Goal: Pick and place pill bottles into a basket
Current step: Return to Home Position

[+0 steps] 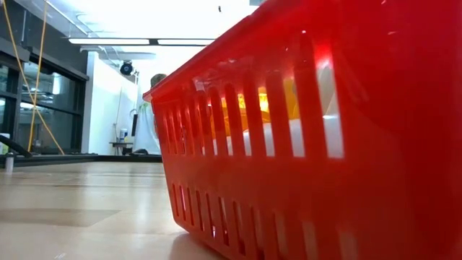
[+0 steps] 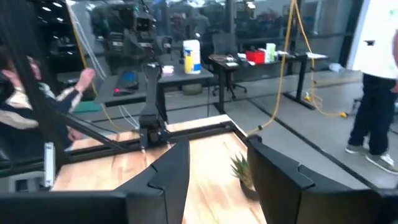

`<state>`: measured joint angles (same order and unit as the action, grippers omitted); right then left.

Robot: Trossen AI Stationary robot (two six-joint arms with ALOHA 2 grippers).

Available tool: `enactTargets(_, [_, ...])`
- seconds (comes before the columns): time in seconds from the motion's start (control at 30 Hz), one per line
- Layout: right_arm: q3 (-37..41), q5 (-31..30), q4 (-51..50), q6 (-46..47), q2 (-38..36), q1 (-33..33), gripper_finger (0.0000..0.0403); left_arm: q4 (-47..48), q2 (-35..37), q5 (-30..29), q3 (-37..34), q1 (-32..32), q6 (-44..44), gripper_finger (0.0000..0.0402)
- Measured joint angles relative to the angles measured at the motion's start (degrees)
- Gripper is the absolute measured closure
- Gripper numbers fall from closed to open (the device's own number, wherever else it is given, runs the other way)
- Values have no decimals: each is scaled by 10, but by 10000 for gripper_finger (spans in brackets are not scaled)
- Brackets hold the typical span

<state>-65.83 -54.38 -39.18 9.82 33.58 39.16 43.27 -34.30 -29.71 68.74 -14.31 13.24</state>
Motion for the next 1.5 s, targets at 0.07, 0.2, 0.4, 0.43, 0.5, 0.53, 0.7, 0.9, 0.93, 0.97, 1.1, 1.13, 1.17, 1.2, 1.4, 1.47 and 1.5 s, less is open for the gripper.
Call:
enactTargets(0.07, [14,-10,0,18,1,0,249,-4,19,2,-22,0,-10,131])
enactTargets(0.2, [40,-24,19,38,0,0,249,-47,81,20,-89,0,-15,131])
enactTargets(0.4, [87,-27,85,37,-15,0,249,-144,206,109,-210,0,-56,131])
enactTargets(0.43, [97,-26,94,37,-21,0,249,-161,228,134,-227,0,-66,131])
enactTargets(0.5, [114,-26,113,40,-36,0,249,-186,268,173,-257,0,-77,131])
enactTargets(0.53, [123,-22,121,43,-43,0,249,-193,287,188,-271,0,-79,131])
enactTargets(0.7, [165,6,179,35,-81,0,250,-198,341,207,-310,0,-79,131])
enactTargets(0.9, [194,21,206,19,-115,0,250,-199,339,213,-313,0,-99,131])
enactTargets(0.93, [198,20,208,18,-122,0,251,-196,338,213,-313,0,-103,131])
enactTargets(0.97, [204,20,211,18,-128,0,252,-195,338,214,-313,0,-105,131])
enactTargets(1.1, [243,23,242,15,-158,0,261,-196,339,213,-319,0,-110,131])
enactTargets(1.13, [253,23,251,16,-165,0,263,-194,338,215,-320,0,-108,131])
enactTargets(1.17, [263,24,262,16,-172,0,265,-195,338,217,-322,0,-104,131])
enactTargets(1.2, [274,23,271,15,-179,0,267,-197,338,217,-325,0,-101,131])
enactTargets(1.4, [319,20,295,13,-208,0,269,-202,339,213,-349,0,-96,131])
enactTargets(1.47, [338,16,310,11,-219,0,270,-208,339,212,-360,0,-95,131])
enactTargets(1.5, [350,17,324,10,-224,0,270,-212,338,212,-365,0,-91,131])
